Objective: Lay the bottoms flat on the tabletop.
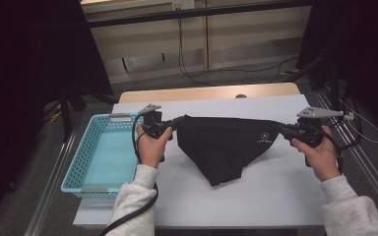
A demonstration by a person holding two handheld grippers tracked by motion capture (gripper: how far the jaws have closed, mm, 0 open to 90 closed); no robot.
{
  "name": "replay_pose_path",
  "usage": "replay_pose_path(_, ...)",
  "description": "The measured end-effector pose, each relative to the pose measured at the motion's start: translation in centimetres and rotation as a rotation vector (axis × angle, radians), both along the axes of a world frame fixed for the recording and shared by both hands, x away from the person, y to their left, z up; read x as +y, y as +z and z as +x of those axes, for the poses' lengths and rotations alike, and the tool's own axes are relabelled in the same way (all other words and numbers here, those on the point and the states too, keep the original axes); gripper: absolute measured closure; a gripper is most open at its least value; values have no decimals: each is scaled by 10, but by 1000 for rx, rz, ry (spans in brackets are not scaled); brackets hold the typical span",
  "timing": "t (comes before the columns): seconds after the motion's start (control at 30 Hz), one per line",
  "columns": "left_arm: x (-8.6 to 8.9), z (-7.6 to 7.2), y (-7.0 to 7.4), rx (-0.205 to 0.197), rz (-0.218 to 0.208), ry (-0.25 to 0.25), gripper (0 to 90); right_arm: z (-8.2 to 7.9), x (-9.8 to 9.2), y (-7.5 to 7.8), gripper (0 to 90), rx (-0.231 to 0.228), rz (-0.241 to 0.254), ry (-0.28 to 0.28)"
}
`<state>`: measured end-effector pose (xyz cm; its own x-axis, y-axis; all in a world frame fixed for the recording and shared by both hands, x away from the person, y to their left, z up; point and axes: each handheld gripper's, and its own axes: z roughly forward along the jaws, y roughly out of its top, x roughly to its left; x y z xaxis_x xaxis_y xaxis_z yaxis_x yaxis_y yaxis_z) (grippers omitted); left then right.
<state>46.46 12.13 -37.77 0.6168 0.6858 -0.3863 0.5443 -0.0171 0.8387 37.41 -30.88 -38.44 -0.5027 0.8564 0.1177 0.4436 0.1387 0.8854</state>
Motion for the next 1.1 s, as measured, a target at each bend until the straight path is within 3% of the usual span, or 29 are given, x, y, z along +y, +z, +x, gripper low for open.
replay_pose_path(0.1, -2, 25, 6, 32, 22, 19, 881, 25, 0, 4, 865, 57, 14, 6)
replay_pose_path(0.17, -4, 49, 16, 32, 34, 29, 881, 53, 2, 11, 867, 72, 7, -16)
replay_pose_path(0.23, -7, 75, 33, -26, 43, 72, 879, 90, 9, 30, 866, 53, -26, -87)
replay_pose_path(0.27, -9, 85, 39, -52, 20, 102, 869, 107, 15, 43, 856, 13, -27, -124)
replay_pose_path(0.3, -11, 95, 41, -47, 11, 127, 814, 121, 22, 53, 760, -29, -3, -148)
replay_pose_path(0.33, -13, 101, 39, -11, -5, 148, 672, 132, 28, 60, 578, -58, 1, -188)
replay_pose_path(0.37, -14, 101, 35, -6, 13, 171, 507, 139, 34, 61, 512, -39, -9, -245)
replay_pose_path(0.4, -17, 98, 30, -10, 58, 177, 413, 141, 39, 59, 517, -23, -28, -251)
replay_pose_path(0.43, -19, 93, 24, 0, 76, 162, 365, 138, 43, 56, 467, -32, -54, -243)
replay_pose_path(0.47, -19, 87, 17, 15, 70, 142, 332, 133, 44, 50, 373, -29, -58, -259)
replay_pose_path(0.5, -20, 80, 10, 24, 73, 118, 303, 127, 45, 43, 335, -13, -56, -249)
replay_pose_path(0.53, -22, 73, 3, 43, 87, 88, 282, 119, 46, 35, 363, -2, -77, -204)
replay_pose_path(0.6, -25, 57, -9, 39, 110, 56, 270, 101, 44, 19, 314, 2, -120, -185)
replay_pose_path(0.67, -27, 40, -18, 43, 125, 22, 250, 81, 42, 3, 323, 44, -119, -141)
replay_pose_path(0.73, -28, 25, -22, 36, 159, -24, 237, 59, 42, -11, 310, 54, -134, -124)
replay_pose_path(0.93, -22, -14, -30, 13, 191, -65, 208, 7, 45, -43, 283, 86, -145, -86)
replay_pose_path(1.1, -17, -32, -46, 0, 205, -71, 197, -11, 53, -54, 280, 103, -125, -55)
